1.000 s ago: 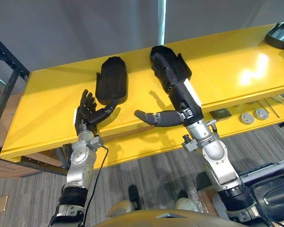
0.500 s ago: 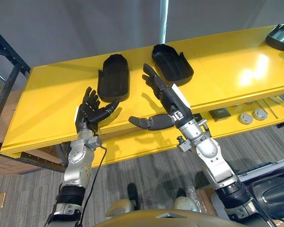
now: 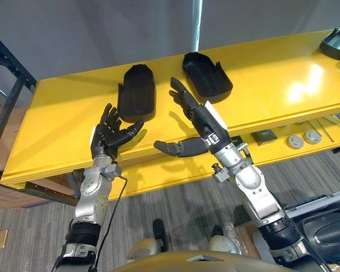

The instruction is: Walk over and take three plastic housings, then place them on the shelf

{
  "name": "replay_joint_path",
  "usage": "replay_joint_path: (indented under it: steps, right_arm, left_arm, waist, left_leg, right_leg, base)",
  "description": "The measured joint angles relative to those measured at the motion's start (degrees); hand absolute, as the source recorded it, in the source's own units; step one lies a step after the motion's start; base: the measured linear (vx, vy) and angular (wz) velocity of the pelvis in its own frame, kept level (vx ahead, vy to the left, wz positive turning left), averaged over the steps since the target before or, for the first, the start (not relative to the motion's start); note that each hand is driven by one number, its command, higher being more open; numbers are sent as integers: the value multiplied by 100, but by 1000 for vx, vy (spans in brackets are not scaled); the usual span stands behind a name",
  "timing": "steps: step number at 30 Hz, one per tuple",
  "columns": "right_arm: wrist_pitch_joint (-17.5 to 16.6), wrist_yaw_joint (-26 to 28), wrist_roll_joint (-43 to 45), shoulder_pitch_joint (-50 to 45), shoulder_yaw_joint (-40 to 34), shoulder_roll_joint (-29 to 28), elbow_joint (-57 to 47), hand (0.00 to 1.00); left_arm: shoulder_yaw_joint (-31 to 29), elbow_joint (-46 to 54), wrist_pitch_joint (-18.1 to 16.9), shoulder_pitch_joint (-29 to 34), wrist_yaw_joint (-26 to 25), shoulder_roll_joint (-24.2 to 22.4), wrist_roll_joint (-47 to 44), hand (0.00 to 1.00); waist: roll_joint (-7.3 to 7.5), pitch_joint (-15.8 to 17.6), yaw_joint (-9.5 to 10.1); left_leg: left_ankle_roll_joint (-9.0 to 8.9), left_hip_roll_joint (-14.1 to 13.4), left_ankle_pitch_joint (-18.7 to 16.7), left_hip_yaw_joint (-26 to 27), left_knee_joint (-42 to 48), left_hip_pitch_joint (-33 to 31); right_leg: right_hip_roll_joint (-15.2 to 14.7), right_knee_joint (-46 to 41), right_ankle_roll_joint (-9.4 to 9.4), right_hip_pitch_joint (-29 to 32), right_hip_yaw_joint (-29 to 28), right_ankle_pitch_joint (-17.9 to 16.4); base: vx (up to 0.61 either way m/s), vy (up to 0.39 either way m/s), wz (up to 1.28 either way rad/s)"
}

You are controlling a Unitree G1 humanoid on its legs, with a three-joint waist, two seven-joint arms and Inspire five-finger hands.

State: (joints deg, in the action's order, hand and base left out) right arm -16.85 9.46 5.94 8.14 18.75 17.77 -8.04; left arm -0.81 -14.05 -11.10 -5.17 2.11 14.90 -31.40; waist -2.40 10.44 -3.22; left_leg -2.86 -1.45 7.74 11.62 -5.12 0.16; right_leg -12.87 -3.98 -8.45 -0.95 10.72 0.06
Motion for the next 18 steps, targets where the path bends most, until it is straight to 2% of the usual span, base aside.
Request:
replay_joint_path:
  steps: [7,12,18]
  right_arm:
    - [0,1,-3,0,-1,0,0,100]
    - [0,0,-6,-5,-1,0,0,100]
    - [-9,-69,-63,-154,-6,-20,-1,100]
  left_arm:
    - [43,-114,7,-4,318,174,-223,100]
    - [63,-115,9,-2,308,187,-219,100]
    - [206,-105,-362,88,-428,55,61,100]
  waist:
    - [-5,3,0]
    - [-5,3,-1]
    - [-5,2,-25]
  left_leg:
    - [0,1,0,-1,0,1]
    - [1,2,1,-2,0,12]
    - [2,-2,1,-1,0,39]
  right_leg:
    - [-1,3,-1,-5,5,1]
    - [-1,5,-24,-17,6,17]
    - [5,18,-23,-46,6,17]
  base:
    - [0,0,0]
    - [0,0,0]
    - [0,0,0]
